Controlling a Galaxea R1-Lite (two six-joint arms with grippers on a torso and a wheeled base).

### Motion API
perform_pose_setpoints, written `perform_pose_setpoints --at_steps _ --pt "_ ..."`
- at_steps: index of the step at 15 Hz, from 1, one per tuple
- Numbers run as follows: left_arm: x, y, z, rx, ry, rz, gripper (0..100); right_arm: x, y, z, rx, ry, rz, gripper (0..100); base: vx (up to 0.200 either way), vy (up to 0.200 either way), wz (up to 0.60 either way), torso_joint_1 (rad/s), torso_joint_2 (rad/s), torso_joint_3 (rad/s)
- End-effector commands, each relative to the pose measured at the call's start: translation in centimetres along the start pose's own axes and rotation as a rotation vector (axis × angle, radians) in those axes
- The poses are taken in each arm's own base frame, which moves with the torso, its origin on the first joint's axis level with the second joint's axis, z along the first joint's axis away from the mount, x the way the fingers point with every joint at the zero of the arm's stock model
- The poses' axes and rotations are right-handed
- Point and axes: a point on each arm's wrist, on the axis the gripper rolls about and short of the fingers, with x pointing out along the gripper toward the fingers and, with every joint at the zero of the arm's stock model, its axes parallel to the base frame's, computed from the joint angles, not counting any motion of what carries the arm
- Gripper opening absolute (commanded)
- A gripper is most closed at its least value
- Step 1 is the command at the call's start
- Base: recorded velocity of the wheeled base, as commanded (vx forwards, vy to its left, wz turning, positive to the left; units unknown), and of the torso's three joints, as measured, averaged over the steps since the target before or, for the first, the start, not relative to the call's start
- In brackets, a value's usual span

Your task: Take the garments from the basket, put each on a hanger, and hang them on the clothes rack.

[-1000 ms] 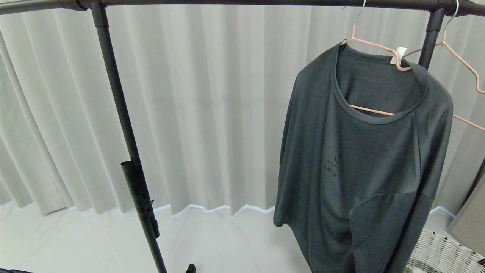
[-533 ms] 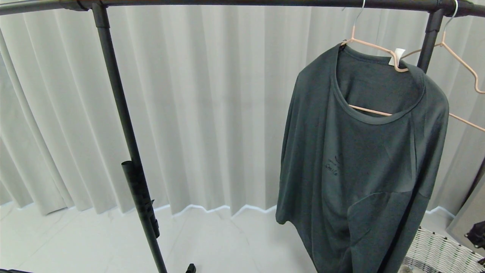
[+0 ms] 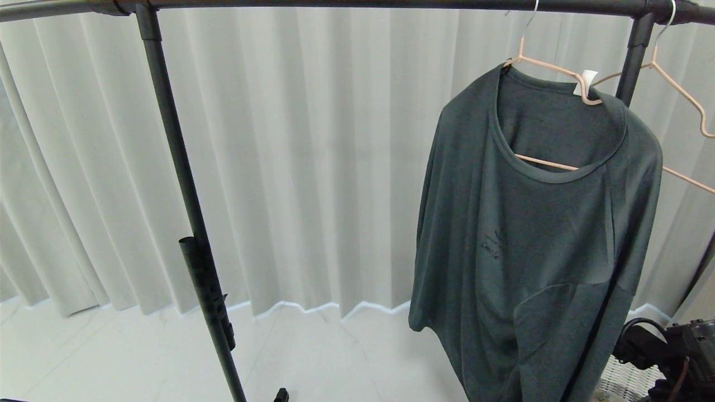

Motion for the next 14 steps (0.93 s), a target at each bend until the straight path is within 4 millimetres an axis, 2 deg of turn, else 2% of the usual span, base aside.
perform_pose_setpoints --at_steps 1,8,12,13,14 --pt "0.0 0.0 0.0 0.0 -0.002 0.0 100 1.2 0.2 -0.1 -0.014 0.067 0.009 100 0.0 0.0 0.0 0.0 0.0 0.0" --pt "-0.2 0.0 -0.1 -0.007 -0.025 0.005 100 2.6 -0.2 1.0 0.009 0.077 -0.003 100 0.0 0.0 0.0 0.0 0.0 0.0" --pt "-0.3 0.1 -0.1 -0.01 -0.037 0.007 100 2.8 -0.2 0.9 0.01 0.084 -0.003 100 0.0 0.0 0.0 0.0 0.0 0.0" --pt "-0.3 0.1 -0.1 -0.011 -0.041 0.008 100 2.9 -0.2 0.9 0.009 0.091 -0.002 0 0.0 0.0 0.0 0.0 0.0 0.0" --pt "-0.4 0.1 -0.1 -0.012 -0.046 0.009 100 3.1 -0.2 0.9 0.013 0.095 -0.002 0 0.0 0.0 0.0 0.0 0.0 0.0"
